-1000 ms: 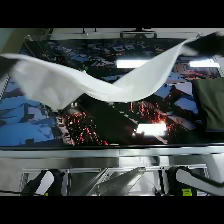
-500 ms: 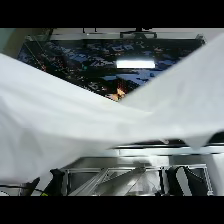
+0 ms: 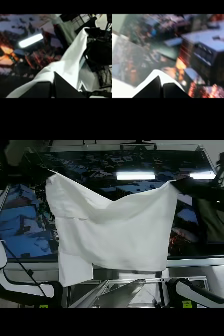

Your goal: Fold the shirts.

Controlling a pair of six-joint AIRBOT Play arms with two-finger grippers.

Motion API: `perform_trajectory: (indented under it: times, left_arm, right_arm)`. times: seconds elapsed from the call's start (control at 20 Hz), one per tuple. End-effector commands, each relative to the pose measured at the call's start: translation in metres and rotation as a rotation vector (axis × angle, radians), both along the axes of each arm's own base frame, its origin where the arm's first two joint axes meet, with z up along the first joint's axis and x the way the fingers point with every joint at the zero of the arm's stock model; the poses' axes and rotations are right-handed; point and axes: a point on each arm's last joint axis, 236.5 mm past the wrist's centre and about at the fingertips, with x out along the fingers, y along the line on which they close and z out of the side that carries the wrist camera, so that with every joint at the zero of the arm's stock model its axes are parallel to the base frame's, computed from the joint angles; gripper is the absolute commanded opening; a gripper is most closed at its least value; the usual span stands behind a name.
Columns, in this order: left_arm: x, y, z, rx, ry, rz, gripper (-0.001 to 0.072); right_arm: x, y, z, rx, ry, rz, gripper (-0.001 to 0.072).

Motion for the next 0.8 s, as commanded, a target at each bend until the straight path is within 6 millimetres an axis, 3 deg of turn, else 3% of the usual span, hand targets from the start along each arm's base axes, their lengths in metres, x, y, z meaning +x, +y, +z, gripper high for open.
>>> perform_trajectory:
  times: [0.0,0.05,0.15,0.25,0.4,0.55,0.65,0.75]
  left_arm:
    - [0.034,0.01,-0.154,0.065,0.253,0.019,0.0021]
    - [0.042,0.022,-0.181,0.05,0.29,0.051,0.0016]
    - [0.062,0.042,-0.214,0.015,0.29,0.133,0.0017]
    - [0.084,0.063,-0.226,-0.02,0.238,0.226,0.0019]
    - [0.111,0.084,-0.209,-0.06,0.14,0.273,0.0019]
    - [0.134,0.088,-0.174,-0.037,0.017,0.268,0.0019]
    - [0.147,0.085,-0.148,-0.013,-0.071,0.26,0.0019]
    - [0.156,0.081,-0.137,-0.001,-0.11,0.268,0.002]
  right_arm:
    - [0.028,0.001,-0.146,0.059,0.202,-0.055,0.0019]
    - [0.041,0.0,-0.16,0.135,0.196,-0.078,0.0019]
    - [0.07,-0.015,-0.169,0.268,0.159,-0.163,0.0019]
    - [0.098,-0.031,-0.16,0.365,0.105,-0.202,0.0019]
    - [0.13,-0.043,-0.137,0.4,0.035,-0.186,0.0019]
    - [0.147,-0.05,-0.124,0.406,-0.002,-0.187,0.0019]
    - [0.149,-0.051,-0.126,0.405,-0.002,-0.186,0.0019]
    - [0.148,-0.05,-0.135,0.403,0.014,-0.184,0.0019]
